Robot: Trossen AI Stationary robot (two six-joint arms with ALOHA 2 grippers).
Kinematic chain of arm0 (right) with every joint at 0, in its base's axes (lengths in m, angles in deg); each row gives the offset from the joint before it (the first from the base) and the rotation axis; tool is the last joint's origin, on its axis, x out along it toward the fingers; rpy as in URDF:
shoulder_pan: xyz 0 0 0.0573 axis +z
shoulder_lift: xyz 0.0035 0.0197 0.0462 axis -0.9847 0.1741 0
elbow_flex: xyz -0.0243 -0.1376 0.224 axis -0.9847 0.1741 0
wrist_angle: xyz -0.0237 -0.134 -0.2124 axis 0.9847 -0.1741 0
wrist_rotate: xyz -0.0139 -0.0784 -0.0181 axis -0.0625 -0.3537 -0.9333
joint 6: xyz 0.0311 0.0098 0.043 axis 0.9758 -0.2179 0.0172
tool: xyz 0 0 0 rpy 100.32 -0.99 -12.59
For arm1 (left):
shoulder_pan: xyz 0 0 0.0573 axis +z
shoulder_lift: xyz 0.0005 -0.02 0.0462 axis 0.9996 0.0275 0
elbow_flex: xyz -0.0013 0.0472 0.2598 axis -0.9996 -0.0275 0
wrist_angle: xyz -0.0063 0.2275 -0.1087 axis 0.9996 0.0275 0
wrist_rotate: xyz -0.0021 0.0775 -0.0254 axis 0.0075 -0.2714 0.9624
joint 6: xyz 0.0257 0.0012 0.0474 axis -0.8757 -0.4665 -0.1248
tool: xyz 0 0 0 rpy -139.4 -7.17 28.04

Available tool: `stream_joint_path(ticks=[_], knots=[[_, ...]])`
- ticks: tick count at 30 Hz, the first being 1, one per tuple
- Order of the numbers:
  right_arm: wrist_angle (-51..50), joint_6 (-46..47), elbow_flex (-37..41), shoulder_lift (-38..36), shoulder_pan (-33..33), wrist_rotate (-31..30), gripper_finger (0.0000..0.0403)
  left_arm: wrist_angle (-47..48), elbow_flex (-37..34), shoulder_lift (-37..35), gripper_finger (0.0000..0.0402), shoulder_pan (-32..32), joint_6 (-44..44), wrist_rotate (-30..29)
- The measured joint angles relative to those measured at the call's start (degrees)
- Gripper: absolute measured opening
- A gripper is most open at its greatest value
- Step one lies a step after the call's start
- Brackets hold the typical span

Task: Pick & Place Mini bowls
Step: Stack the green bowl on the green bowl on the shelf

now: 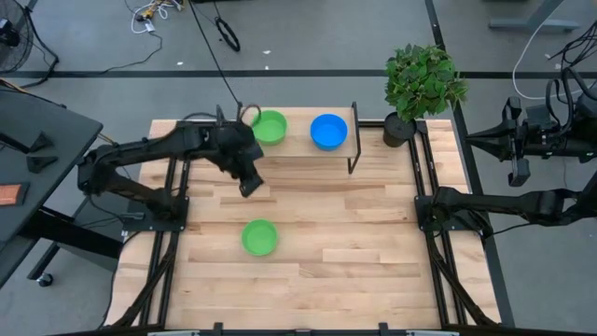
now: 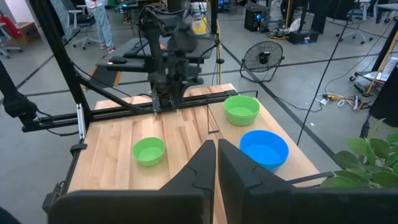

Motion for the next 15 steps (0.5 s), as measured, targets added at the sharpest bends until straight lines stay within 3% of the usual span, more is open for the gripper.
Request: stream_joint_path(ticks=[5,15], knots=[[0.01,0.0,0.0,0.0,0.0,-0.01,0.0023,0.38,-0.07,1.52,0.0005,-6.58,9.96,-5.84],[-0.01,0.0,0.0,0.0,0.0,-0.01,0.0023,-0.05,-0.03,5.77,0.0054,-11.82,21.32,-8.59]])
